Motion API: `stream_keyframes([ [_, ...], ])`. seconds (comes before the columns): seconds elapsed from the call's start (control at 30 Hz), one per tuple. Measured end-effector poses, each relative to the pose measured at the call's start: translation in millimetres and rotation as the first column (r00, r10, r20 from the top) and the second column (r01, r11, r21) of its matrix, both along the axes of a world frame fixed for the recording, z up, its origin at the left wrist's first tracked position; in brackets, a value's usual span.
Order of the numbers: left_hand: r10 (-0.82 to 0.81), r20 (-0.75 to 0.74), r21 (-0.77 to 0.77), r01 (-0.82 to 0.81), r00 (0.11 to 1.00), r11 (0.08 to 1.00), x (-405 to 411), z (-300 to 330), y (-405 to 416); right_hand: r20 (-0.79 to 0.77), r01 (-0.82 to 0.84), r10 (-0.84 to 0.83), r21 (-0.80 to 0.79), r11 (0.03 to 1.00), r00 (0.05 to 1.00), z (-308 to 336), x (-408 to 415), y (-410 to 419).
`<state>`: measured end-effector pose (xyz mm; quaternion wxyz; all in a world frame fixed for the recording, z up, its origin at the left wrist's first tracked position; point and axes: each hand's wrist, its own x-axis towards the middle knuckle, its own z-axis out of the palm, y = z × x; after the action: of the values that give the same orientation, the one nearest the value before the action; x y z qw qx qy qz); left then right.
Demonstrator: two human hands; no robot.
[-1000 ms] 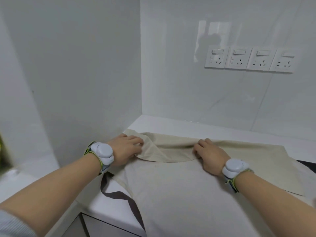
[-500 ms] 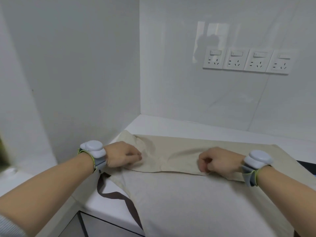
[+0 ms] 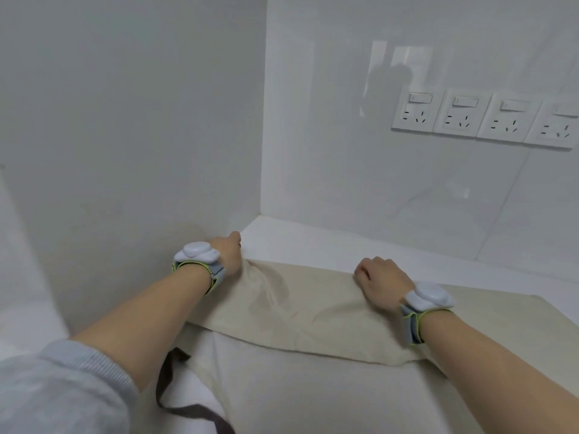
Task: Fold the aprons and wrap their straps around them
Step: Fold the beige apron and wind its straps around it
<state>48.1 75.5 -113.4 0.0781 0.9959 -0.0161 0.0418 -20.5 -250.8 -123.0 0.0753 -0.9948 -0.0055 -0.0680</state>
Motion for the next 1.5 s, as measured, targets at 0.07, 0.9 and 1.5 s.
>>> stream_keyframes([
  [0.07, 0.019, -0.002, 0.021, -0.019, 1.0, 1.0, 10.4, -1.2, -8.5, 0.009, 0.025, -0.025, -0.012, 1.0, 1.0, -7.8, 4.2, -9.9],
  [0.9, 0.157, 0.106, -0.302, -0.119, 0.982, 0.946, 42.4, -31.9, -25.2, 0.101, 0.074, -0.071, -0.027, 0.997, 0.992, -26.3, 13.7, -72.2],
  [1.5, -0.045, -0.087, -0.654, -0.023, 0.995, 0.756, 43.4, -5.4, -35.0, 0.193, 0.06, -0.069, 0.051, 0.997, 0.979, -39.2, 17.8, -104.4],
])
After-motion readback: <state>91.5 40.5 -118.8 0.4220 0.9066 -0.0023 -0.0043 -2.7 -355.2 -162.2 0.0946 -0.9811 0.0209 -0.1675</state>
